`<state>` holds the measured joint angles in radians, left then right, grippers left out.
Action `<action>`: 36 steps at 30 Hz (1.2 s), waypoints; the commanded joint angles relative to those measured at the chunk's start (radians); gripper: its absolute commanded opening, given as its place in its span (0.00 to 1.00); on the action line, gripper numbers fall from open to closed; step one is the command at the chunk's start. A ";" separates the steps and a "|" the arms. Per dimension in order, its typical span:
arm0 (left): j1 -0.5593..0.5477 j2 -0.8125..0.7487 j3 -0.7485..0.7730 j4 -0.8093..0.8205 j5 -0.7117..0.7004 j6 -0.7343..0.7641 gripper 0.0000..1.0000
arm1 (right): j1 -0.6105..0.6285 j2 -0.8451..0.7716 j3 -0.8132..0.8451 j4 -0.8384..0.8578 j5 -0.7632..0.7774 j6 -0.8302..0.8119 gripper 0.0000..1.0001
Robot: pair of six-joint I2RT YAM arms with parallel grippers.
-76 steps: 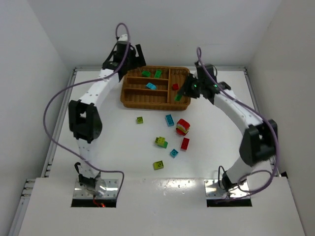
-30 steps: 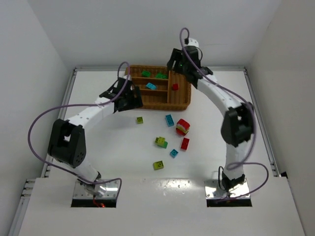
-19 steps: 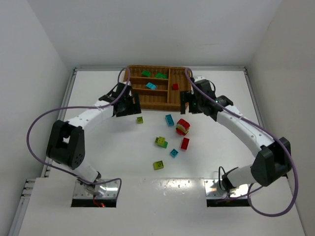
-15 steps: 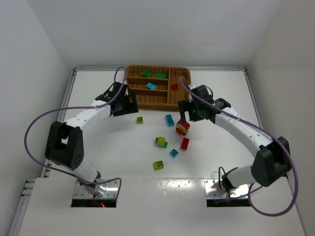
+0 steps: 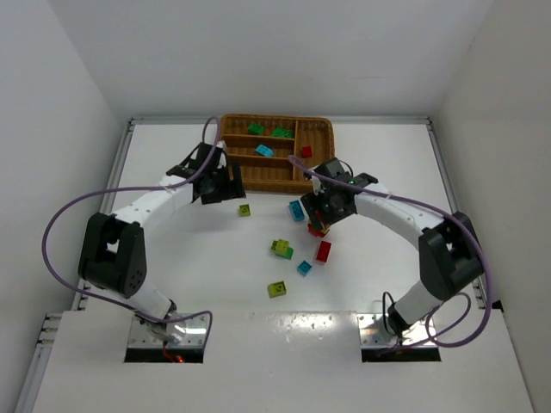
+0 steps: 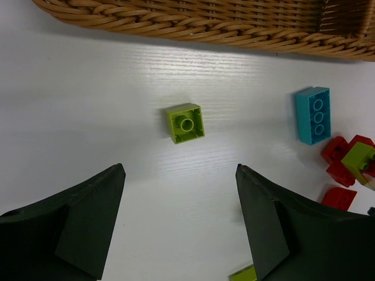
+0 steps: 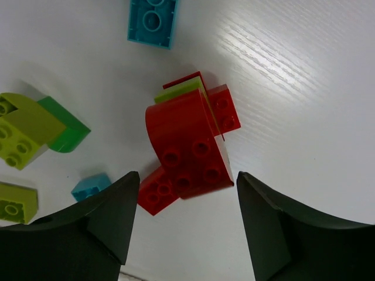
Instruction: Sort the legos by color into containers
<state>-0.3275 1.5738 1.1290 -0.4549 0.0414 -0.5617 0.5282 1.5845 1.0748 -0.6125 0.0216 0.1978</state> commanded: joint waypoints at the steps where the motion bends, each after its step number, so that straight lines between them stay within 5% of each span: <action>1: -0.007 -0.014 0.003 0.016 0.025 0.002 0.82 | 0.007 0.026 0.057 0.049 -0.005 -0.024 0.67; 10: -0.007 -0.014 0.003 0.016 0.034 0.011 0.82 | 0.007 0.048 0.066 0.077 0.018 0.003 0.47; 16: -0.007 -0.005 0.012 0.016 0.043 0.020 0.82 | 0.007 0.069 0.076 0.086 0.038 0.012 0.45; 19: -0.007 -0.005 0.012 0.016 0.052 0.020 0.82 | 0.007 0.078 0.086 0.096 0.029 0.034 0.26; 23: -0.007 -0.014 0.023 0.016 0.103 0.055 0.82 | -0.002 0.023 0.106 0.062 0.040 0.066 0.19; 27: 0.005 -0.035 0.046 0.053 0.302 0.112 0.82 | -0.039 -0.131 0.097 0.071 -0.056 0.112 0.19; 28: 0.018 -0.050 0.034 0.079 0.450 0.123 0.82 | -0.049 -0.161 0.097 0.071 -0.086 0.112 0.19; 33: 0.027 -0.138 -0.069 0.318 0.817 0.135 0.88 | -0.114 -0.291 0.071 0.146 -0.449 0.167 0.19; 36: 0.050 -0.138 -0.069 0.329 0.905 0.196 0.91 | -0.135 -0.291 0.027 0.224 -0.685 0.210 0.19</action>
<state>-0.3122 1.4696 1.0668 -0.2493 0.7151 -0.4374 0.4026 1.2839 1.1305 -0.4942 -0.3542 0.3397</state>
